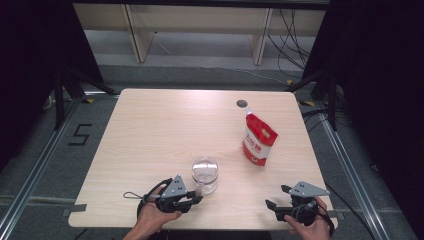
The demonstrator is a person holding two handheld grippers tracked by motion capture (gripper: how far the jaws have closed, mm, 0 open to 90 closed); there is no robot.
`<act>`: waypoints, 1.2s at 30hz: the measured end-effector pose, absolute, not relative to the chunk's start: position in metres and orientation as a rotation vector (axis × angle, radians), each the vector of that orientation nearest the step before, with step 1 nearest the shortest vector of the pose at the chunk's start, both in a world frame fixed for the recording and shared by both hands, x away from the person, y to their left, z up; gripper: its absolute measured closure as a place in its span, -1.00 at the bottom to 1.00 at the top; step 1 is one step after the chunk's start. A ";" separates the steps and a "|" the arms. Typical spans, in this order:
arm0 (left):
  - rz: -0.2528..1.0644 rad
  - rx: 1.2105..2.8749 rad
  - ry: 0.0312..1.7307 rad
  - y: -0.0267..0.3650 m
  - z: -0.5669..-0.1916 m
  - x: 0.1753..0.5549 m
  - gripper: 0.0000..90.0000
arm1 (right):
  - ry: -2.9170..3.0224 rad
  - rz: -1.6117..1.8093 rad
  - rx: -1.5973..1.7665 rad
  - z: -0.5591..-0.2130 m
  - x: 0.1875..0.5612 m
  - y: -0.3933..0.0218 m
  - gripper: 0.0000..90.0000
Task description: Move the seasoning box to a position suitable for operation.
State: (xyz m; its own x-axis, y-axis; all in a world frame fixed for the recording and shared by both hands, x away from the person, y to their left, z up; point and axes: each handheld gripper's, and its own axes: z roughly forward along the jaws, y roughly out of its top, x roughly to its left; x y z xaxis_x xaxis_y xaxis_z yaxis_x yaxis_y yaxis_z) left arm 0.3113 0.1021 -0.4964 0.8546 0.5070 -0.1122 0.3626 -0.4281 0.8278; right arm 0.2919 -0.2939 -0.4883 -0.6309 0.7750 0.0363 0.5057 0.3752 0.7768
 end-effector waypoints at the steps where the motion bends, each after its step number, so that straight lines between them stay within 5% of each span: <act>1: 0.204 2.060 0.630 0.105 -0.497 0.311 0.69 | 2.310 1.127 1.147 -0.487 0.291 -0.293 -0.53; 36: 0.384 2.035 0.824 0.141 -0.497 0.314 0.57 | 2.340 1.145 1.142 -0.489 0.290 -0.289 -0.52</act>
